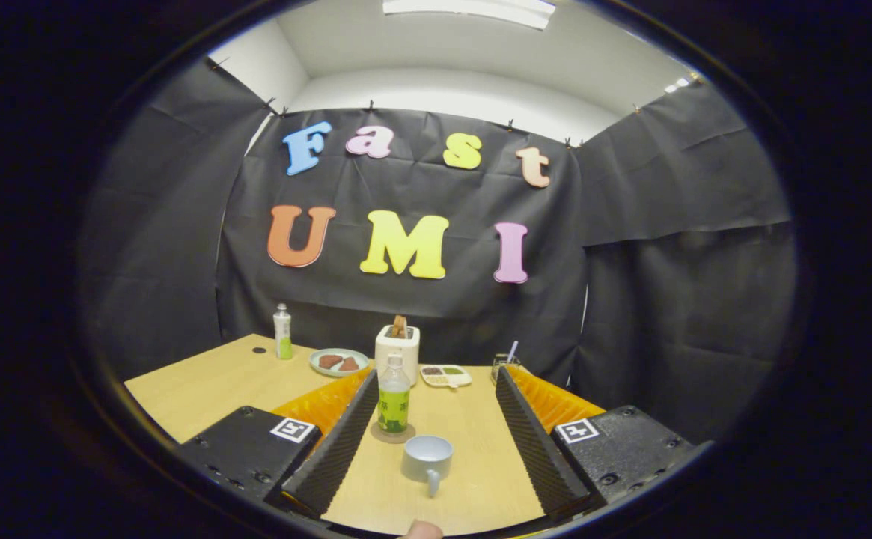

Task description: Take the bottle from table, then pour the juice into the cup, finally place the bottle on the coaster

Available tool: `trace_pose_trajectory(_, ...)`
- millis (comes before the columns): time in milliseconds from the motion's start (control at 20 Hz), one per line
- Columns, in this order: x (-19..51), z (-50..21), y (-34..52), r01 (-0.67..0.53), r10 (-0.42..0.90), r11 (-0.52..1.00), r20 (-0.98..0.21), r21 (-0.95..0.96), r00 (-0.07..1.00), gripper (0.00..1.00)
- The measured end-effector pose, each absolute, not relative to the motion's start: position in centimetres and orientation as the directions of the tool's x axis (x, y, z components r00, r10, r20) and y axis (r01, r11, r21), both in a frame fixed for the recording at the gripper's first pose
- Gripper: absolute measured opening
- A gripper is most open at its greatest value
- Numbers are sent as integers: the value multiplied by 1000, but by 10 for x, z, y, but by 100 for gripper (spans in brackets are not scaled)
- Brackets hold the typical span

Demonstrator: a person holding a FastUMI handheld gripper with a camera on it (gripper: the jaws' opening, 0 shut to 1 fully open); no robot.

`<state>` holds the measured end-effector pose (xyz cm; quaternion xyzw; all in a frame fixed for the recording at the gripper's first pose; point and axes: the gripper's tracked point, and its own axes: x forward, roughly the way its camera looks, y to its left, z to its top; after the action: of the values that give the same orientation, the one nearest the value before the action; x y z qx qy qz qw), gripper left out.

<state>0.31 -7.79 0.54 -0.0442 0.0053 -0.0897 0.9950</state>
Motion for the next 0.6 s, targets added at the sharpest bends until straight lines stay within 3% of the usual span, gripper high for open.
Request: trace_pose_trajectory(600,8,1,-77,169,-172,983,-30,-75,985,100)
